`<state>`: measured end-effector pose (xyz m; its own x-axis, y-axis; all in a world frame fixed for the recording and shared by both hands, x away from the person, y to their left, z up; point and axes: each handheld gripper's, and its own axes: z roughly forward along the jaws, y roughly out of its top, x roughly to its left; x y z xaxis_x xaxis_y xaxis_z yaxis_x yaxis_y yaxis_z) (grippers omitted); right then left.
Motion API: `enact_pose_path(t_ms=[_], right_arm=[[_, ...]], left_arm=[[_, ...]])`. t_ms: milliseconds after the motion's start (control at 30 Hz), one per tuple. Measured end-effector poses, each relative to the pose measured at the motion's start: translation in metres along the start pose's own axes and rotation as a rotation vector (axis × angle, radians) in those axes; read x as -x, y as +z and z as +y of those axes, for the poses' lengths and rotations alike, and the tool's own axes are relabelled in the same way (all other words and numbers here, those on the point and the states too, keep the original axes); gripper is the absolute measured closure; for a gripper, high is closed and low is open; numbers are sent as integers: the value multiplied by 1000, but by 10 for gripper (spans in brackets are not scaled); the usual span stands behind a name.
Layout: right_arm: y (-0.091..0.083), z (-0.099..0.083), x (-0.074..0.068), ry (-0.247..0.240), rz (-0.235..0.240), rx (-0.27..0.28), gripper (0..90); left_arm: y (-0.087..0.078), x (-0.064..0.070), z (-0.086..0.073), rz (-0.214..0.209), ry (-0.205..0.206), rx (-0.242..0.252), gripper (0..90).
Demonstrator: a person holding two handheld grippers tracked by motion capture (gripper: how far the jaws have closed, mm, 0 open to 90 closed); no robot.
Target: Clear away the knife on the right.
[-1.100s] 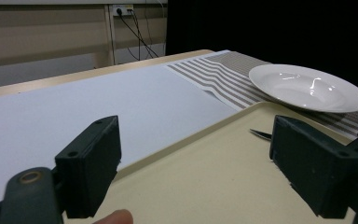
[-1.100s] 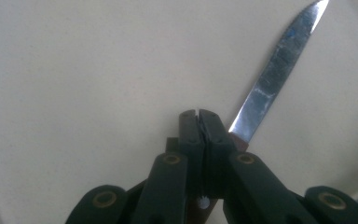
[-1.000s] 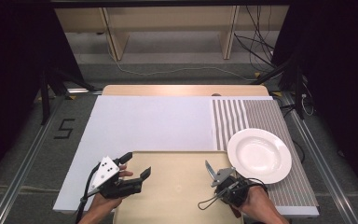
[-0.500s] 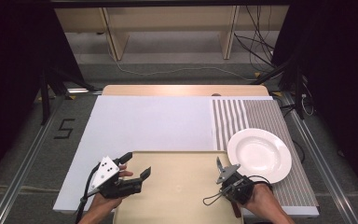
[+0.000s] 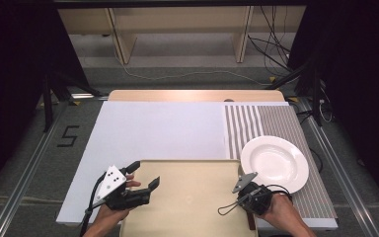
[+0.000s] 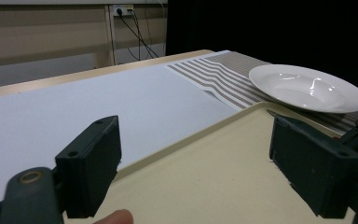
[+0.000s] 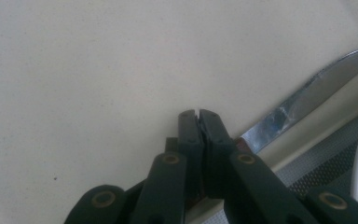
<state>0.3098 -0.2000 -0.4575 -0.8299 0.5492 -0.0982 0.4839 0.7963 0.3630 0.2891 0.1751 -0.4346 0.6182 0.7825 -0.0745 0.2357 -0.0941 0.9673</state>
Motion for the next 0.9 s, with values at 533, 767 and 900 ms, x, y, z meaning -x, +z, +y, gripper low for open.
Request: enact_pose_path(t_ms=[533, 767, 900], right_arm=[[-8, -2, 6, 32, 15, 83, 702], [-16, -2, 12, 95, 36, 194, 597], [-22, -3, 16, 132, 53, 266, 516]], left_arm=[[0, 0, 0, 1, 0, 1, 165], [0, 0, 0, 0, 0, 0, 164], [0, 0, 0, 0, -1, 0, 164]])
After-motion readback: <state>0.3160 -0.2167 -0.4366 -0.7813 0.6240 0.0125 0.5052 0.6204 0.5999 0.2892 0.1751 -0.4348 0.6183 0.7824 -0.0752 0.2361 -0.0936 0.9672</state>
